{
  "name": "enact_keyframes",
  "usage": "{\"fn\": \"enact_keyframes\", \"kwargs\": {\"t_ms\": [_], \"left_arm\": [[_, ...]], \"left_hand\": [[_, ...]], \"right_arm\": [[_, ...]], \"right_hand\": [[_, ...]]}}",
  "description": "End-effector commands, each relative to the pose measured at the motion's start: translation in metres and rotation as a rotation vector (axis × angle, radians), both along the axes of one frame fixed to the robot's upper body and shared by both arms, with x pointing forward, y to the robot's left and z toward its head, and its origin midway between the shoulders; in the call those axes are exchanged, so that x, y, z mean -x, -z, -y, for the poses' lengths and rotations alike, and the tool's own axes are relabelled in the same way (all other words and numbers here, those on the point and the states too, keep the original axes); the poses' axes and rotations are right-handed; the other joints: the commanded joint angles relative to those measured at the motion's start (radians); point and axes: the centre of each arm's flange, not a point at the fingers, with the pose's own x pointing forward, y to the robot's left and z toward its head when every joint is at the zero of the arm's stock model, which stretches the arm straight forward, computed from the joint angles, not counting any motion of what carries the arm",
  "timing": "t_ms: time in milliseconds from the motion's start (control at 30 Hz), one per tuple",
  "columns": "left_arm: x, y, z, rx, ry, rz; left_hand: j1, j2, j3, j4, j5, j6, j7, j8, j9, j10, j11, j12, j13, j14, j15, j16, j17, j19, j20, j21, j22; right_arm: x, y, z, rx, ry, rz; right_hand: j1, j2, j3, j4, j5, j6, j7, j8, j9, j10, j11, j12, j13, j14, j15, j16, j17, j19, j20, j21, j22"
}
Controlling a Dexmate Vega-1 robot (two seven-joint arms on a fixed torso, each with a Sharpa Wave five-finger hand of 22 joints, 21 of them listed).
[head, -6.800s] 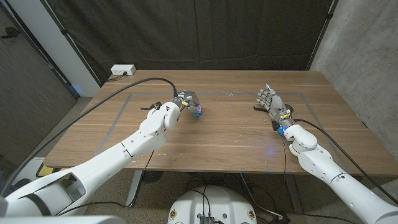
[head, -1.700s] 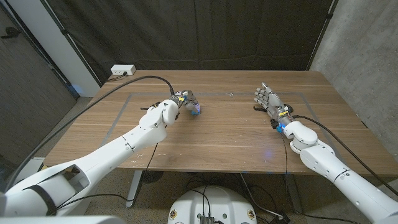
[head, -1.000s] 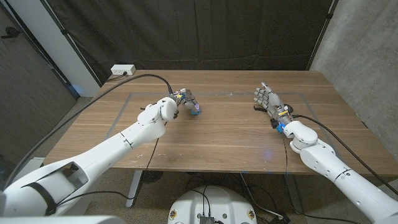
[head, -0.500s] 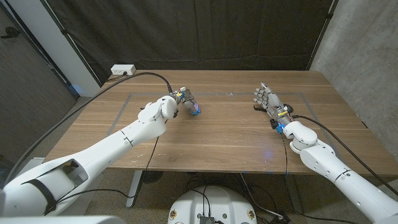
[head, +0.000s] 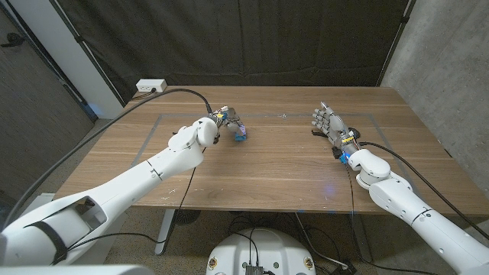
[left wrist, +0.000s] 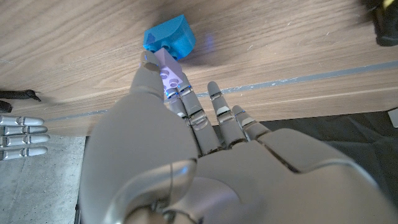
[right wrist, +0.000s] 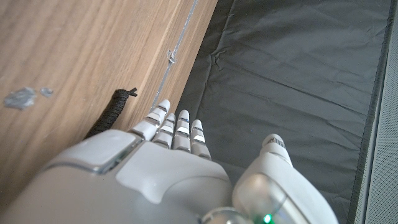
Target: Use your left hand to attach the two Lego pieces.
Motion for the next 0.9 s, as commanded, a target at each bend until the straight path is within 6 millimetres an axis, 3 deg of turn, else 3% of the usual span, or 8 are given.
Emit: {"fn": "enact_keyframes", "kwargs": {"t_ms": [33,900], "left_arm": [[-0.0008,-0.0003,0.0021,-0.003,0.004,0.0],[-0.0052,0.0063,0.0094,-0.058,-0.024,-0.015]], "left_hand": [[0.008,0.019,0.102,0.095,0.007,0.113,0.109,0.001,0.006,0.06,0.019,0.005,0.005,0.005,-0.049,-0.003,0.0,0.006,0.002,0.002,0.002],[0.005,0.016,0.11,0.099,0.006,0.113,0.108,-0.002,0.007,0.056,0.012,0.004,0.006,0.001,-0.045,-0.005,0.0,0.008,0.006,0.001,0.002]], "right_arm": [[0.0,-0.0002,0.0007,0.0,0.001,0.001],[-0.002,0.0002,0.0019,0.001,-0.001,-0.007]], "right_hand": [[0.001,0.01,-0.004,-0.002,-0.002,0.013,0.001,0.001,0.004,0.013,0.0,0.004,0.001,0.007,0.002,0.0,0.003,0.007,0.0,0.005,0.003],[0.0,0.01,-0.007,-0.002,-0.002,0.016,0.002,0.002,0.004,0.017,-0.001,0.005,0.001,0.01,0.002,0.001,0.003,0.009,0.001,0.006,0.003]]}}
